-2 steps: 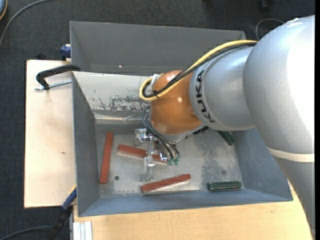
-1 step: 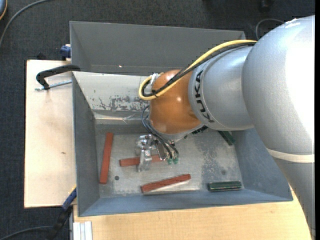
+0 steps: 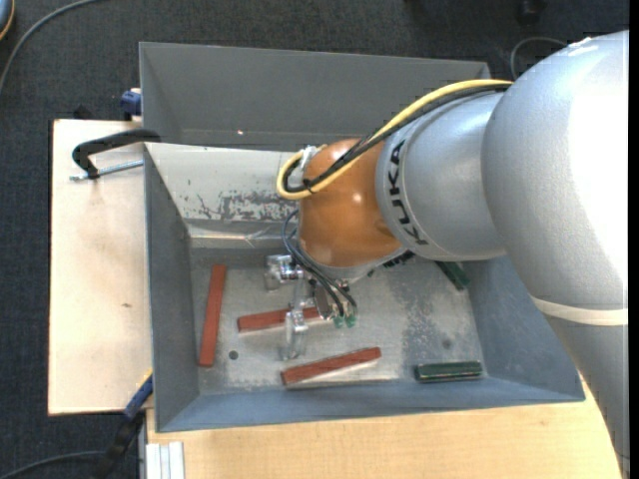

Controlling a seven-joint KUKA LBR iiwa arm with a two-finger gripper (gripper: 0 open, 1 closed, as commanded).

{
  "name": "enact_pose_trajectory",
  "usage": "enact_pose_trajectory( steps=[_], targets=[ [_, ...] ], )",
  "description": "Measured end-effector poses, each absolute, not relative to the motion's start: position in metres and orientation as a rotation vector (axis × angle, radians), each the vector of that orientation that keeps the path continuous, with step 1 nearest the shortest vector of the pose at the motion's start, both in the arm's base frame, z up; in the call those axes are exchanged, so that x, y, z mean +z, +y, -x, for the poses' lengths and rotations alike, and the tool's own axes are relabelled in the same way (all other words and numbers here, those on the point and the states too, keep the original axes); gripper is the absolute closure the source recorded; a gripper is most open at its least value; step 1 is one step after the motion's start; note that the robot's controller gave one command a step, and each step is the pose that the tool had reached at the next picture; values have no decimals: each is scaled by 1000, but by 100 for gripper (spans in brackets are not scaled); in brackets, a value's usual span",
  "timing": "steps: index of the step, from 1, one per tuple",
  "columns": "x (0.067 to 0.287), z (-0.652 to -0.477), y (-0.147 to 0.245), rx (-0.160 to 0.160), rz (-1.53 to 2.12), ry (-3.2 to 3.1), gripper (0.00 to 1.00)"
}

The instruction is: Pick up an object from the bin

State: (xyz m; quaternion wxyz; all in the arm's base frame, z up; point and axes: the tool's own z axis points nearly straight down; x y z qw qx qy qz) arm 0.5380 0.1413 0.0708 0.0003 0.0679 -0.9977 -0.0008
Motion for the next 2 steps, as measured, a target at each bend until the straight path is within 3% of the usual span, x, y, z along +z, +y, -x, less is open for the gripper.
enact_pose_trajectory(
  steps=[1, 2],
  targets=[
    [71, -538, 141, -2, -213, -3133, 100],
    [237, -559, 151, -6, -213, -3150, 100]
  ],
)
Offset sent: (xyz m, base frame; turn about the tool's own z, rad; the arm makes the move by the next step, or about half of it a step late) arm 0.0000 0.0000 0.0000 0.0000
